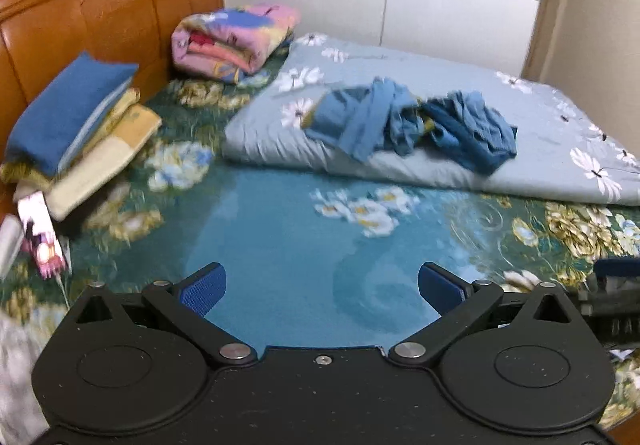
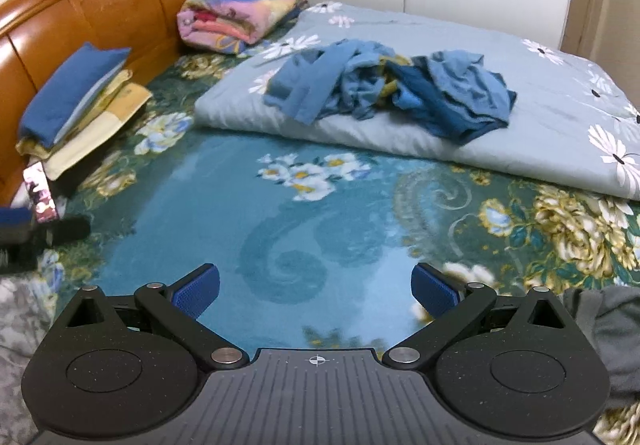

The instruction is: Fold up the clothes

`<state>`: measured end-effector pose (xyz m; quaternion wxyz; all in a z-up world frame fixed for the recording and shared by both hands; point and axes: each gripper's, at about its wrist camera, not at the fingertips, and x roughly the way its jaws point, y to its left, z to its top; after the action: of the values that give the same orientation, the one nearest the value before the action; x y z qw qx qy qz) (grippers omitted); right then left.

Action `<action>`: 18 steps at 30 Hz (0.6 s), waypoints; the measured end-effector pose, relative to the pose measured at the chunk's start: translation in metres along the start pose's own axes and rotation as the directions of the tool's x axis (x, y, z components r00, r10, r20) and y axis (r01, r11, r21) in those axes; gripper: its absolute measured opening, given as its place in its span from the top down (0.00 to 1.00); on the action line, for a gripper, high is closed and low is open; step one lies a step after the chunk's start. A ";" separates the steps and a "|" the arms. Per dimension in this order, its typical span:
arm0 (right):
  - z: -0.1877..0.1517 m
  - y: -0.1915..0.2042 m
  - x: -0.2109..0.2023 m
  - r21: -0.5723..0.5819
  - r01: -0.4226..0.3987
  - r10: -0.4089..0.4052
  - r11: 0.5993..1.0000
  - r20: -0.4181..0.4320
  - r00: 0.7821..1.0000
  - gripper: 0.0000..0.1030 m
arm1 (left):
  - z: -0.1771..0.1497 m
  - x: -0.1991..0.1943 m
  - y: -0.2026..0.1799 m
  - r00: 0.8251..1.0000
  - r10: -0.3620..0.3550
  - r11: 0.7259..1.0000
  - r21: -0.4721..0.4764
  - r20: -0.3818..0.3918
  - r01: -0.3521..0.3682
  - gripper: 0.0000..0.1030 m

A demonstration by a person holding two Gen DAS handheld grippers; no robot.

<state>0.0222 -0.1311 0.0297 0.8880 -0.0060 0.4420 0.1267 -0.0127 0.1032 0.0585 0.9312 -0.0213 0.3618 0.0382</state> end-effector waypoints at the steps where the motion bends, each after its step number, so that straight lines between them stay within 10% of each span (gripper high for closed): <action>1: 0.001 0.012 0.000 0.010 0.007 -0.007 1.000 -0.005 1.000 0.00 | 0.006 0.002 0.014 1.000 0.003 1.000 0.006 0.003 -0.003 0.01; 8: -0.004 0.072 -0.008 0.057 0.088 -0.087 0.995 -0.017 0.996 0.00 | 0.014 0.025 0.076 0.995 -0.082 0.997 0.008 -0.054 0.083 0.01; 18: -0.017 0.090 -0.016 0.080 0.169 -0.163 0.982 -0.075 0.984 0.00 | 0.002 0.043 0.063 0.983 -0.142 0.982 0.112 -0.115 0.155 0.01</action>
<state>-0.0207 -0.0497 0.0408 0.8794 -0.0089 0.4749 0.0330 0.0145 0.1684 0.0298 0.9105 0.0058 0.4098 -0.0546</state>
